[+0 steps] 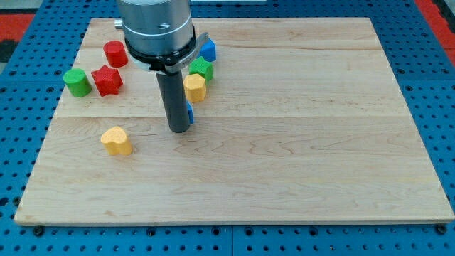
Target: Place the blue triangle left to the green star
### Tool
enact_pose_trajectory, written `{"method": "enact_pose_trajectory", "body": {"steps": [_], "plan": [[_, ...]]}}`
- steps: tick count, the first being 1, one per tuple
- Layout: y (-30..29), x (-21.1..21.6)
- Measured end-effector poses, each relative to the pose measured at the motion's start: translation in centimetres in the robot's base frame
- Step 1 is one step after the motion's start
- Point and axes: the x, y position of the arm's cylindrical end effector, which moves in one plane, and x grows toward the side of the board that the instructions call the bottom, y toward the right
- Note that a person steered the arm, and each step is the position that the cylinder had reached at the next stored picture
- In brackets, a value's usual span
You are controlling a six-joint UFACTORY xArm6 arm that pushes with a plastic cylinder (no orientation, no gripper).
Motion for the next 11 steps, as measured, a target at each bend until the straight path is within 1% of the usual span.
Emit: {"method": "enact_pose_trajectory", "body": {"steps": [1, 2, 3, 4, 5, 6, 7, 8, 9, 10, 11], "plan": [[-1.3, -0.6], [-6.1, -3.4], [-5.7, -4.2], [-3.5, 0.4], [2.7, 2.1], [1.9, -2.7], [-1.0, -3.2], [-2.3, -0.1], [-4.1, -6.2], [-2.2, -10.3], [-3.7, -10.5]]}}
